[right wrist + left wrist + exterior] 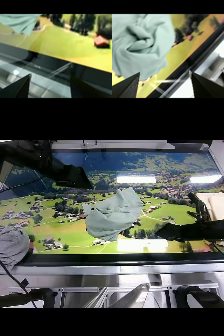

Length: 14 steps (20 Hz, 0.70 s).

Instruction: Fold the shirts.

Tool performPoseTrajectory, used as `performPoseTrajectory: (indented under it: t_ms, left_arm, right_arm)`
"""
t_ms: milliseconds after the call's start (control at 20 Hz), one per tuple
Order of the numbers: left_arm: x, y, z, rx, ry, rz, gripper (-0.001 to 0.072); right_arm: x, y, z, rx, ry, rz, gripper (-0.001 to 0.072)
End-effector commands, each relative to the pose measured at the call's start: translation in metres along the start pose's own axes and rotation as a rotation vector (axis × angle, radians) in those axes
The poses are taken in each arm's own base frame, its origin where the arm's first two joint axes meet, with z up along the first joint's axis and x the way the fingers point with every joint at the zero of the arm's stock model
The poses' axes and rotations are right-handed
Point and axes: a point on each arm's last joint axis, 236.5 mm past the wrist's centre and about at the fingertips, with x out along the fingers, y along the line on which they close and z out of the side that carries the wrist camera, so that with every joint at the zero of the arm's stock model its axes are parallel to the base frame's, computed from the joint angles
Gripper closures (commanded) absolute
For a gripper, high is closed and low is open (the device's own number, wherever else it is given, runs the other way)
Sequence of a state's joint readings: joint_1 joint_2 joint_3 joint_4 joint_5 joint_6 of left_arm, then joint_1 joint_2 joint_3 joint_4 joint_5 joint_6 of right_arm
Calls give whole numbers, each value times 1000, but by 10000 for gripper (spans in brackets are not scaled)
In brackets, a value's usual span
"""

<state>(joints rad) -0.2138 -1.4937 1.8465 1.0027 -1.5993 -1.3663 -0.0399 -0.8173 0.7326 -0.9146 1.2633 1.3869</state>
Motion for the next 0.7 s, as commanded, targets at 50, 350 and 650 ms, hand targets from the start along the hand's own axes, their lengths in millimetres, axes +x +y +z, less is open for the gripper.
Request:
performPoseTrajectory:
  t_ms: [50,350,650]
  left_arm:
    - [11,81,-52,-196,44,130,-2]
    - [81,163,-96,-522,-58,-132,8]
    - [132,202,-74,-546,-41,-197,8]
  right_arm:
    - [25,-5,44,36,-97,66,187]
    - [103,-37,112,181,-82,160,191]
    - [159,-68,132,293,22,158,192]
